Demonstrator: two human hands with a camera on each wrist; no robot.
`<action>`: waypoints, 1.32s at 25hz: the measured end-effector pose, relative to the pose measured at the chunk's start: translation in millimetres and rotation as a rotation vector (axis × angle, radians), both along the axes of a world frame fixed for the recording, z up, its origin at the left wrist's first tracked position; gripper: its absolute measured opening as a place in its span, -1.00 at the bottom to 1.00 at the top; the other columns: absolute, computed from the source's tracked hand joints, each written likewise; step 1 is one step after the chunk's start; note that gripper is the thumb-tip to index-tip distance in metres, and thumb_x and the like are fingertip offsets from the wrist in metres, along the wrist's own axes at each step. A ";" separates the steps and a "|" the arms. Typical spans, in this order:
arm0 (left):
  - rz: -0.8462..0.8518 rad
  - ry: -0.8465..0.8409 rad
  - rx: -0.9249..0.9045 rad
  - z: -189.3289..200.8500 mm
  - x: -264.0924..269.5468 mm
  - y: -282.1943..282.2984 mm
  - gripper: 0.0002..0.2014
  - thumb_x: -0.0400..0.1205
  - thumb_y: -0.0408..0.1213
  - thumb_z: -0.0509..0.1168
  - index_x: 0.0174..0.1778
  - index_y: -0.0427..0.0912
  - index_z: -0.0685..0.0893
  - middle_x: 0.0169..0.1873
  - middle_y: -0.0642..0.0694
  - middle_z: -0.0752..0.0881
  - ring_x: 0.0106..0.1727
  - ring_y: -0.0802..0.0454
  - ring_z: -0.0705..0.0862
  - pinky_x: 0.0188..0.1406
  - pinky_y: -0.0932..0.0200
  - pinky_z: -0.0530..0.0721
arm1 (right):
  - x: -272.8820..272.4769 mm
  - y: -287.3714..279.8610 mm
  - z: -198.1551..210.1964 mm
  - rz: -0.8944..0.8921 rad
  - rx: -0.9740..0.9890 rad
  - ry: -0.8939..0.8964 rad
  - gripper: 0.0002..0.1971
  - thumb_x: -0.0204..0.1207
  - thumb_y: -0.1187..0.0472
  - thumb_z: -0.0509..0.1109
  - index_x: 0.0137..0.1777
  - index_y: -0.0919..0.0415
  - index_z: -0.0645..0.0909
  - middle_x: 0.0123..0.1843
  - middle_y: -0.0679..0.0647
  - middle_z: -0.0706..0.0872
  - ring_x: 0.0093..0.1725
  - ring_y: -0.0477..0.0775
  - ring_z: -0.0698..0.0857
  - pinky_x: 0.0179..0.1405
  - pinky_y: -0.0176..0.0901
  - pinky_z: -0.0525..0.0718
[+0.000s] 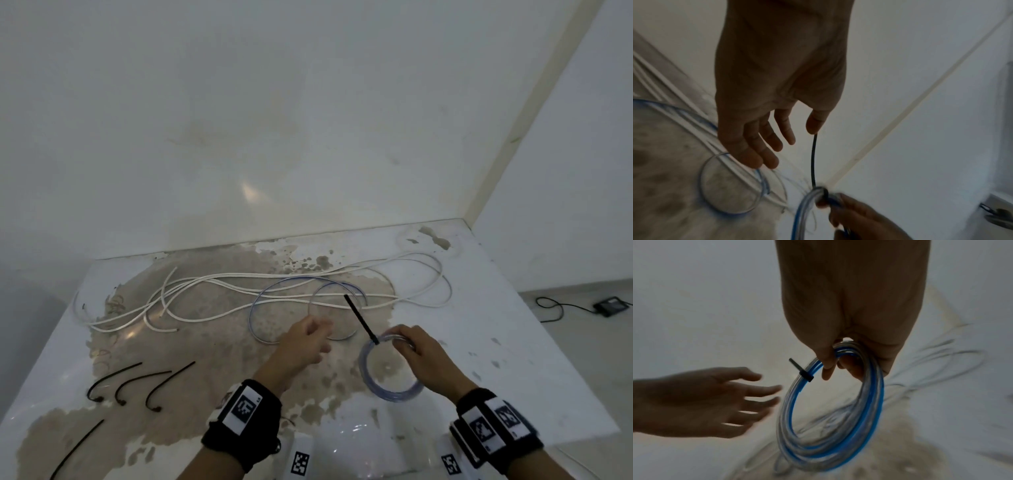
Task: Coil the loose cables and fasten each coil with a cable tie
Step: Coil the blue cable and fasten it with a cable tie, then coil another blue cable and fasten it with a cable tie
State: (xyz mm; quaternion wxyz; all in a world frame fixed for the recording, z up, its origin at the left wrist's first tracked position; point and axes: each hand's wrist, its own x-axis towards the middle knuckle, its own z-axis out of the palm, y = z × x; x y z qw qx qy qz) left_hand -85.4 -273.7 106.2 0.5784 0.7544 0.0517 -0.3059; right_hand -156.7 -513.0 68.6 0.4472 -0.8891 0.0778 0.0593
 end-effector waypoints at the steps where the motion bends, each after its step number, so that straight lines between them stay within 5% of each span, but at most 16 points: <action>1: -0.012 -0.006 0.030 -9.1 -2.1 5.3 -0.83 0.71 -0.10 0.24 0.11 -0.02 0.69 0.06 -0.01 0.72 -0.02 0.02 0.76 -0.14 0.19 0.65 | -6.2 -20.1 -16.4 -0.011 -0.062 0.055 -0.74 0.74 0.31 0.23 0.09 -0.04 0.70 -0.12 0.07 0.63 -0.13 -0.02 0.63 -0.19 -0.38 0.48; 7: -0.075 0.078 0.152 -48.8 -14.5 23.5 -0.81 0.74 -0.11 0.18 0.11 -0.02 0.68 0.09 -0.04 0.73 -0.09 0.07 0.76 -0.16 0.22 0.64 | -33.5 -97.5 -90.0 -0.212 -0.201 0.274 -0.61 0.71 0.37 0.21 -0.18 -0.17 0.56 -0.10 0.18 0.77 -0.08 0.25 0.70 -0.32 -0.36 0.44; 11: -0.076 0.101 0.195 -64.2 -11.0 20.2 -0.83 0.74 -0.15 0.19 0.12 -0.04 0.67 0.09 -0.05 0.72 -0.11 0.08 0.75 -0.21 0.25 0.62 | -45.0 -85.7 -95.5 -0.437 -0.245 0.245 -0.86 0.65 0.25 0.33 0.15 0.05 0.61 0.13 0.24 0.63 0.03 0.27 0.58 -0.05 0.00 0.48; 12: -0.081 0.088 0.209 -69.4 -7.4 17.1 -0.83 0.74 -0.17 0.20 0.13 -0.07 0.67 0.08 -0.07 0.72 -0.13 0.09 0.74 -0.23 0.26 0.62 | -48.7 -82.5 -98.1 -0.468 -0.338 0.220 -0.79 0.61 0.16 0.41 0.22 0.09 0.63 0.14 0.22 0.61 0.08 0.31 0.58 -0.01 0.05 0.52; 15: -0.087 -0.099 0.290 -86.6 8.3 16.6 -0.83 0.71 -0.23 0.26 0.17 -0.12 0.67 0.06 -0.05 0.71 -0.02 0.04 0.71 -0.09 0.18 0.69 | -64.8 -70.7 -108.0 -0.391 -0.540 0.180 -0.35 0.42 -0.19 0.56 0.44 0.09 0.59 0.31 0.22 0.62 0.27 0.36 0.60 0.14 0.24 0.61; 17: -0.104 -0.323 0.488 -102.6 24.5 29.9 -0.77 0.67 -0.28 0.31 0.25 -0.14 0.64 0.20 -0.08 0.63 0.16 -0.08 0.66 0.12 0.04 0.66 | -72.3 -66.3 -115.6 -0.334 -0.615 0.228 -0.17 0.40 -0.40 0.43 0.61 0.00 0.43 0.48 0.16 0.55 0.44 0.29 0.54 0.29 0.27 0.56; 20: -0.233 -0.520 0.885 -123.5 47.0 65.4 -0.67 0.64 -0.32 0.32 0.34 -0.07 0.63 0.37 -0.12 0.55 0.32 -0.27 0.55 0.24 -0.14 0.50 | -74.4 -63.8 -118.6 -0.319 -0.673 0.214 -0.10 0.40 -0.50 0.28 0.66 0.00 0.39 0.50 0.17 0.57 0.46 0.29 0.56 0.32 0.30 0.57; 22: -0.289 -0.601 0.969 -131.4 57.6 86.7 -0.76 0.55 -0.34 0.42 0.12 -0.07 0.74 0.19 -0.15 0.66 0.24 -0.34 0.59 0.13 -0.21 0.50 | -73.8 -61.3 -116.0 -0.317 -0.677 0.229 -0.12 0.42 -0.47 0.34 0.66 0.00 0.37 0.51 0.18 0.57 0.46 0.30 0.56 0.33 0.32 0.56; 24: -0.328 -0.651 0.999 -134.1 62.8 102.6 -0.85 0.39 -0.32 0.55 -0.18 -0.08 0.75 -0.08 -0.17 0.70 0.03 -0.37 0.67 -0.05 -0.19 0.55 | -71.7 -61.3 -113.0 -0.326 -0.672 0.247 -0.11 0.42 -0.44 0.37 0.68 -0.01 0.34 0.55 0.17 0.53 0.50 0.30 0.52 0.39 0.32 0.53; 26: -0.358 -0.717 1.020 -134.2 64.2 115.2 -0.88 0.40 -0.18 0.53 -0.26 -0.02 0.72 -0.15 -0.13 0.65 -0.07 -0.30 0.64 -0.13 -0.12 0.55 | -70.1 -61.5 -110.3 -0.328 -0.663 0.271 -0.08 0.40 -0.43 0.39 0.70 -0.03 0.29 0.59 0.16 0.48 0.54 0.29 0.48 0.44 0.31 0.50; 30: -0.196 -0.886 0.827 -103.6 73.8 140.9 -0.77 0.62 0.01 0.13 -0.11 0.05 0.67 -0.09 -0.01 0.63 -0.05 -0.13 0.59 -0.09 -0.03 0.51 | -66.4 -57.8 -101.7 -0.328 -0.632 0.314 -0.08 0.44 -0.45 0.33 0.73 -0.06 0.19 0.66 0.12 0.38 0.61 0.25 0.39 0.51 0.26 0.43; 33: -0.003 -0.920 0.661 -56.3 93.8 164.6 -0.86 0.69 -0.16 0.21 0.00 -0.03 0.68 -0.12 -0.03 0.59 -0.15 -0.06 0.60 -0.12 0.00 0.55 | -63.1 -58.5 -96.7 -0.327 -0.609 0.350 -0.09 0.46 -0.47 0.27 0.73 -0.10 0.12 0.68 0.08 0.33 0.63 0.23 0.35 0.55 0.23 0.40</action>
